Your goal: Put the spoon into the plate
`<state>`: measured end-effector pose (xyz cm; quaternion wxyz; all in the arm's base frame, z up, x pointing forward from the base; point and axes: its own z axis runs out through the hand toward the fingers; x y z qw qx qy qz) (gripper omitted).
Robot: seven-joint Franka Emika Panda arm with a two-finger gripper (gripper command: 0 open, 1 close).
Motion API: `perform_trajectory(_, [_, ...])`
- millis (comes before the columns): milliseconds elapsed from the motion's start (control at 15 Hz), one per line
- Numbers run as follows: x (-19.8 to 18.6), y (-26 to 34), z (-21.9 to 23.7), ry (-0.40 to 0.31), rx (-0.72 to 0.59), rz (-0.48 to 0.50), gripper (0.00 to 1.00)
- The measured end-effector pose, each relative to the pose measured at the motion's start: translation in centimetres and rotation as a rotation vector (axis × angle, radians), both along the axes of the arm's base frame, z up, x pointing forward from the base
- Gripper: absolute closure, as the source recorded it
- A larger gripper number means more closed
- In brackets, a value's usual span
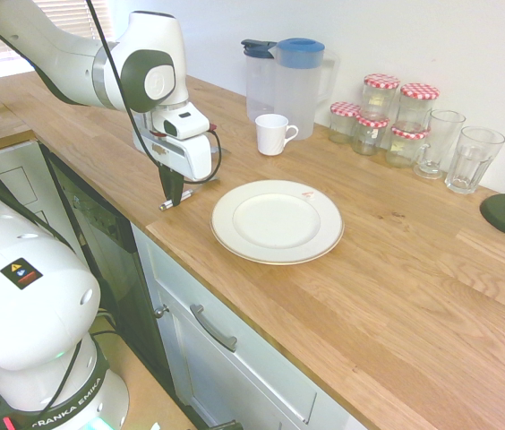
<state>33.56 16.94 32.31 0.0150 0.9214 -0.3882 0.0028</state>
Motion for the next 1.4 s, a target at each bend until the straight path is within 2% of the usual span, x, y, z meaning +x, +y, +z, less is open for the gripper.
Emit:
perform_trajectory(200, [0.7,-0.6,1.3,-0.03,0.013,-0.017,1.0])
perform_trajectory(600, [4.3,-4.7,8.1,-0.119,0.034,-0.072,1.0])
perform_trajectory(933, [5.9,-12.0,8.1,-0.117,0.058,-0.005,1.0])
perform_trajectory(1400, [6.1,-17.0,5.5,-0.094,0.06,-0.031,1.0])
